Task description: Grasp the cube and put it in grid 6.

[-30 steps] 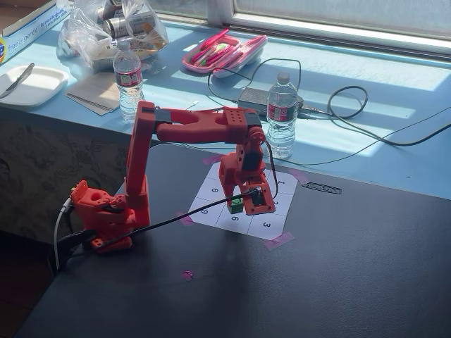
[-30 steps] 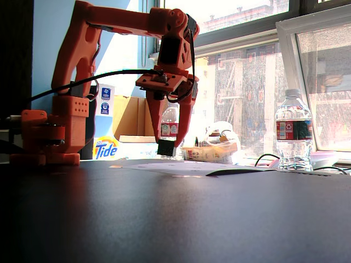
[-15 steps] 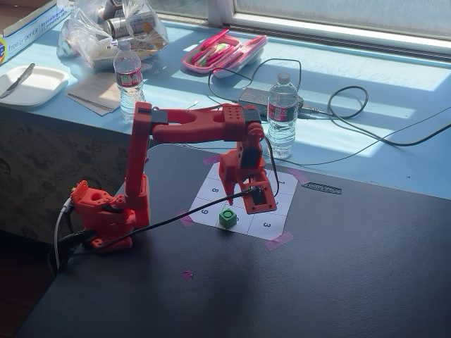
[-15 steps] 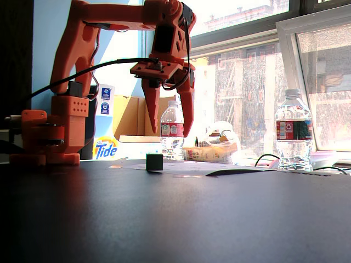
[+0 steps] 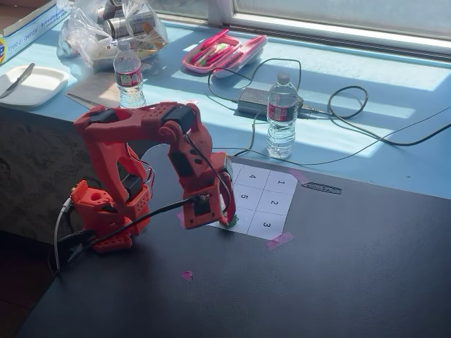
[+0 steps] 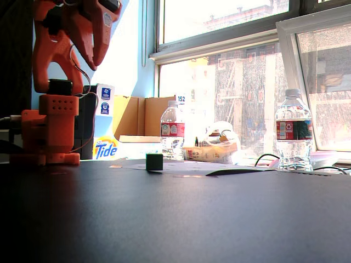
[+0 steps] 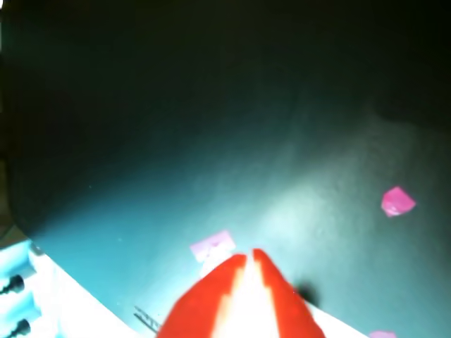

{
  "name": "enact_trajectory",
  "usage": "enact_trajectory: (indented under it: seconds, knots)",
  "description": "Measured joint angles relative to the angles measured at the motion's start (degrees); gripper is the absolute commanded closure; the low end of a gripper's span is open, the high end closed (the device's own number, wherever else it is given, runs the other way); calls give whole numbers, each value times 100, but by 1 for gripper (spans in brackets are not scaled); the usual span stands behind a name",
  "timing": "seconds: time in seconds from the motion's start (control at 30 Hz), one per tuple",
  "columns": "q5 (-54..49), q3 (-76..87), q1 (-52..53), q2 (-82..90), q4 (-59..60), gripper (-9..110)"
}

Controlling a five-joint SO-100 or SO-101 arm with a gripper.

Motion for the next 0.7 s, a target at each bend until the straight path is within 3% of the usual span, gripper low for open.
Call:
enact_trajectory:
  seconds: [0.3, 0.7]
  knots:
    - [44, 2979, 158, 1310, -2232, 101]
    - [703, 5414, -703, 2268, -3252, 102]
